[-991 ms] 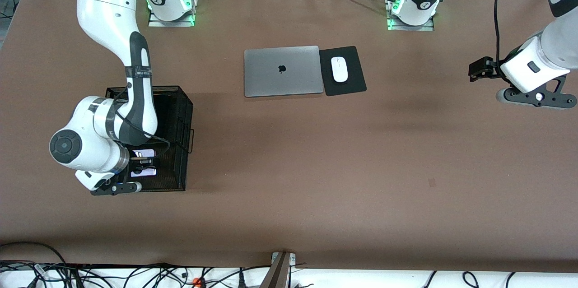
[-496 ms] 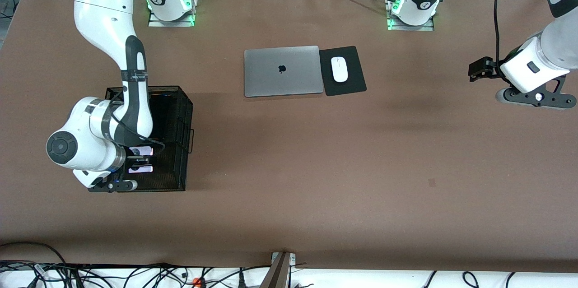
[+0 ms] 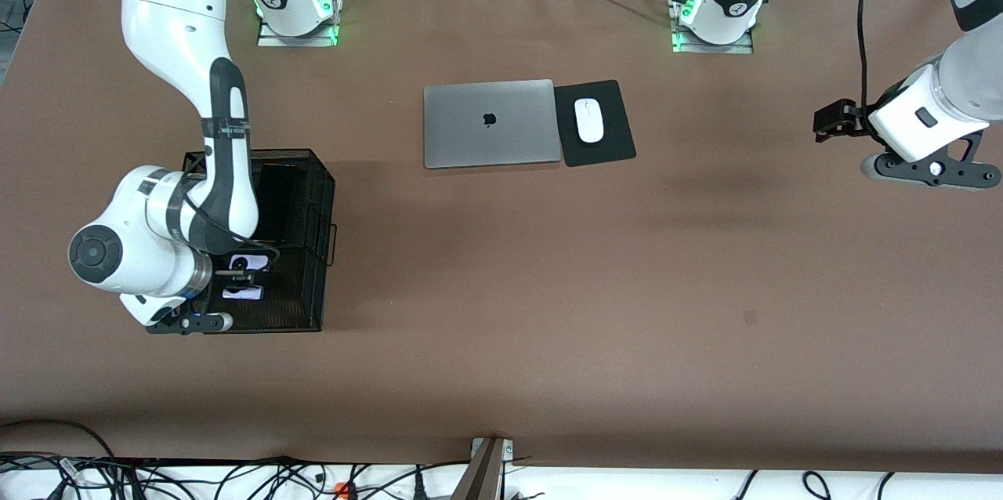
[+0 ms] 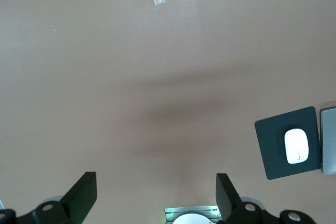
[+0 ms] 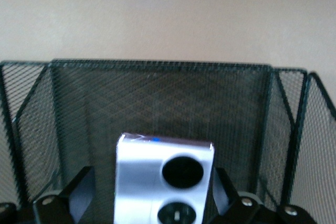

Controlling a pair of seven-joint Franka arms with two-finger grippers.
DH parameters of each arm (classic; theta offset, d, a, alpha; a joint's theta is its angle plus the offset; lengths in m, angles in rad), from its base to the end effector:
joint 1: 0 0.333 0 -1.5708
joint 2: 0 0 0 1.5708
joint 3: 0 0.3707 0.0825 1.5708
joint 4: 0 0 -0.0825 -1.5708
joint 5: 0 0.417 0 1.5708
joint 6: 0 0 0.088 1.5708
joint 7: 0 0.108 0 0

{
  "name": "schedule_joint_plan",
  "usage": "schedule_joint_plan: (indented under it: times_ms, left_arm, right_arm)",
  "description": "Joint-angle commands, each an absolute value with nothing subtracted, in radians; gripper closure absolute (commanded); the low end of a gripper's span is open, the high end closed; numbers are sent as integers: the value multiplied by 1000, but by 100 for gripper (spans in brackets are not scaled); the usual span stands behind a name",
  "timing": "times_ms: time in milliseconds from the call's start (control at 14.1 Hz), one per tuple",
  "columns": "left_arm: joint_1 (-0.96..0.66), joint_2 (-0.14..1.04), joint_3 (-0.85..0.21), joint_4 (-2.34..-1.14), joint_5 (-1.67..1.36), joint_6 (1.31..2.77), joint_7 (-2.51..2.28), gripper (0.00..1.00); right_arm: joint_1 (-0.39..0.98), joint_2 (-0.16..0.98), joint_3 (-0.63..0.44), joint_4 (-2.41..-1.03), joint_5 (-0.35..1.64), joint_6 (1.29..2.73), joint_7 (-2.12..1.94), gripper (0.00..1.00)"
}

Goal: Place phones with both arms

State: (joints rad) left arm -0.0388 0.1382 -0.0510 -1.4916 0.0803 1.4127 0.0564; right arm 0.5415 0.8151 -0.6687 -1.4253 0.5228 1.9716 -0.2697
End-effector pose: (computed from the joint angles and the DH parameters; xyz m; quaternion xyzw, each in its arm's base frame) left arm 0.6151 -0.0433 0.6226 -0.9909 0.0707 0.1076 0.0384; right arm 0.7735 0.0514 0.2938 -0.9988 -0.0253 0.0418 0.0049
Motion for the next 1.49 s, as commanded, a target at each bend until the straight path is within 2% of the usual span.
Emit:
schedule_joint_plan:
  times_ms: [0,142,283,425,566,779,921,1275,1416]
  left_arm:
    - [-32,133,-54,-1486,84,1417,72,0]
    - [-32,133,-55,-1485,83,1420,71,0]
    - [-32,130,-55,-1485,75,1434,64,0]
    - [-32,130,-55,-1485,72,1440,64,0]
    - [-32,130,-55,-1485,71,1440,63,0]
    - [-32,130,-52,-1485,77,1442,64,0]
    - [-32,132,-51,-1485,77,1443,66,0]
    - [-34,133,-55,-1485,75,1443,64,0]
    - [-32,133,-55,-1486,77,1443,64,0]
  right_arm:
    - [543,765,-734,-1344,532,1736,-282,1]
    - [564,749,-805,-1267,529,1547,-276,1]
    - [610,684,-879,-1246,529,1403,-249,1]
    - [665,608,-940,-1249,511,1300,-249,1]
    - [783,574,-1044,-1258,442,1218,-235,2]
    - [1031,577,-1260,-1330,403,1225,-233,2]
    - [1120,581,-1333,-1374,405,1276,-235,1]
    - [1117,581,-1329,-1361,419,1282,-253,1]
    - [1045,584,-1277,-1332,439,1272,-241,1]
